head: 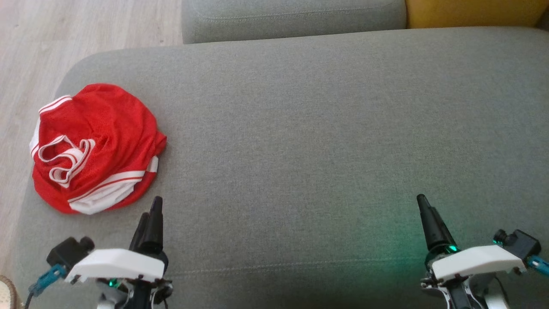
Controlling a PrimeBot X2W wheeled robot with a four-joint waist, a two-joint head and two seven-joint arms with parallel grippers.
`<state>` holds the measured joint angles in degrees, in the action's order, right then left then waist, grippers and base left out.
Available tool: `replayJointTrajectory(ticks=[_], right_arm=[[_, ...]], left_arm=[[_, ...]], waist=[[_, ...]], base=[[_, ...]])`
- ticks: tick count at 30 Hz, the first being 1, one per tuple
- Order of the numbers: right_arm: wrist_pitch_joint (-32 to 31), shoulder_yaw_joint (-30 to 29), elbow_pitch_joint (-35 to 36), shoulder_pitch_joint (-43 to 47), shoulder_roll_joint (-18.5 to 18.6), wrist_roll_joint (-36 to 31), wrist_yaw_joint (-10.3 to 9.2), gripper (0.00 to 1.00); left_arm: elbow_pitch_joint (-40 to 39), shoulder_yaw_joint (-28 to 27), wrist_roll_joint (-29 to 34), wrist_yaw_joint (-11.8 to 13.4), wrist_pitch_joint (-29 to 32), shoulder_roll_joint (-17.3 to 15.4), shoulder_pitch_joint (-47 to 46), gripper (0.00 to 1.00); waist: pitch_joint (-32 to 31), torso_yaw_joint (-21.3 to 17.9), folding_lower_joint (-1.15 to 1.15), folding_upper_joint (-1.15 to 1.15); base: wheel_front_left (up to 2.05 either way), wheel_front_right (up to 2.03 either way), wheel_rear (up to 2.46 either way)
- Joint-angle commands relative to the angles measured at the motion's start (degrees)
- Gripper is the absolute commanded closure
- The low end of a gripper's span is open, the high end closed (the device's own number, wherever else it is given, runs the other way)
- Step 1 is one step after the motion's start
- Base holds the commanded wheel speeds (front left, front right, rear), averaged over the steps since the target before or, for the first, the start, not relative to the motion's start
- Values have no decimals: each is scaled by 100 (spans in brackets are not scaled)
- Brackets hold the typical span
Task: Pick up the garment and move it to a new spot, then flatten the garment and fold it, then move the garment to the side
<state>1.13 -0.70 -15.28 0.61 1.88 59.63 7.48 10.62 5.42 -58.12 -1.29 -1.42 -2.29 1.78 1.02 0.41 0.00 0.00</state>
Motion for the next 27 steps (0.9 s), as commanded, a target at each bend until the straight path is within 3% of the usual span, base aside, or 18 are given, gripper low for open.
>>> replayJointTrajectory(ticks=[1,27], right_arm=[[107,94,249,-306,40,-227,1,0],[529,380,553,-393,60,-2021,1,0]], left_arm=[[-292,0,232,57,-87,-119,-324,0],[-914,763,2066,664,-506,-402,-441,0]], waist=[[7,-6,0,0],[76,-1,0,0]], base=[[0,0,0],[0,0,0]])
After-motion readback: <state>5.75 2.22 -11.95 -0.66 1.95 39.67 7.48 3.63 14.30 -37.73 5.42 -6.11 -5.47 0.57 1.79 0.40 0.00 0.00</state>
